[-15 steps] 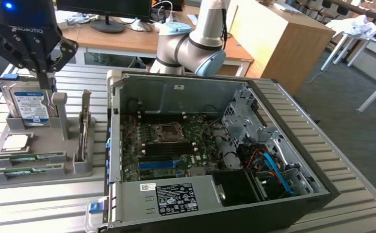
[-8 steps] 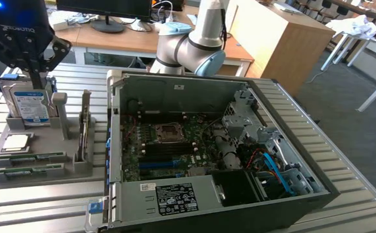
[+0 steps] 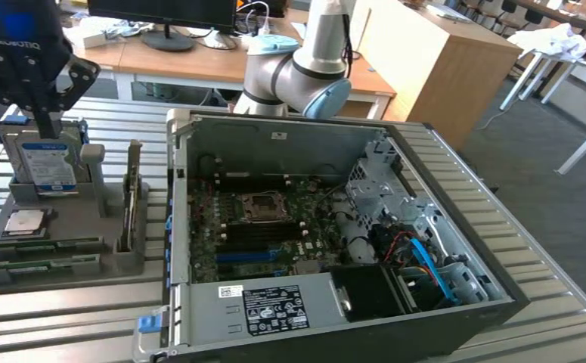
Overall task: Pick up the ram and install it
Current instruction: 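Reach for the ram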
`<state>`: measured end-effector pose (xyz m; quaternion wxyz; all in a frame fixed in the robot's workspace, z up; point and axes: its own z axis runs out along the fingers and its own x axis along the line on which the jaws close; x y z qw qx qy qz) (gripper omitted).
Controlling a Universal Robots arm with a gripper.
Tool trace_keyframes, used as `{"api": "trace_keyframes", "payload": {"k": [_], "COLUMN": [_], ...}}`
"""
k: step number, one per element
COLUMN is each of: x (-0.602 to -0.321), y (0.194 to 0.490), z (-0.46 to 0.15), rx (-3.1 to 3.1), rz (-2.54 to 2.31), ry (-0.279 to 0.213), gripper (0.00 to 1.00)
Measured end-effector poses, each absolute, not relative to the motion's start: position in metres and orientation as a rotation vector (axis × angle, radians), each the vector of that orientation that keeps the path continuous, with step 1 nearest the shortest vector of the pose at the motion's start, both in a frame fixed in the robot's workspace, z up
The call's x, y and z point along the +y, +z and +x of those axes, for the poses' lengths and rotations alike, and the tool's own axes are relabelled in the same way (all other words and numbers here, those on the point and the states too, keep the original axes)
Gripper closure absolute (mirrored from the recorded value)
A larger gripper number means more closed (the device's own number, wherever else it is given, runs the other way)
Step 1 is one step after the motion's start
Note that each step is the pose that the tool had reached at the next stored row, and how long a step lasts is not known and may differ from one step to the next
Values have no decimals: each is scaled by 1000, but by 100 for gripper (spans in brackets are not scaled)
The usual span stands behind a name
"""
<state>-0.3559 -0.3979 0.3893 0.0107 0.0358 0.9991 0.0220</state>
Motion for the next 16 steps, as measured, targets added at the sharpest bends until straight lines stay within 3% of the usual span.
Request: {"api": "trace_keyframes", "payload": {"k": [16], "x": [-398], "y": [389], "z": [-365], "rx": [3118], "rz": [112], "ry": [69], "gripper": [90]}}
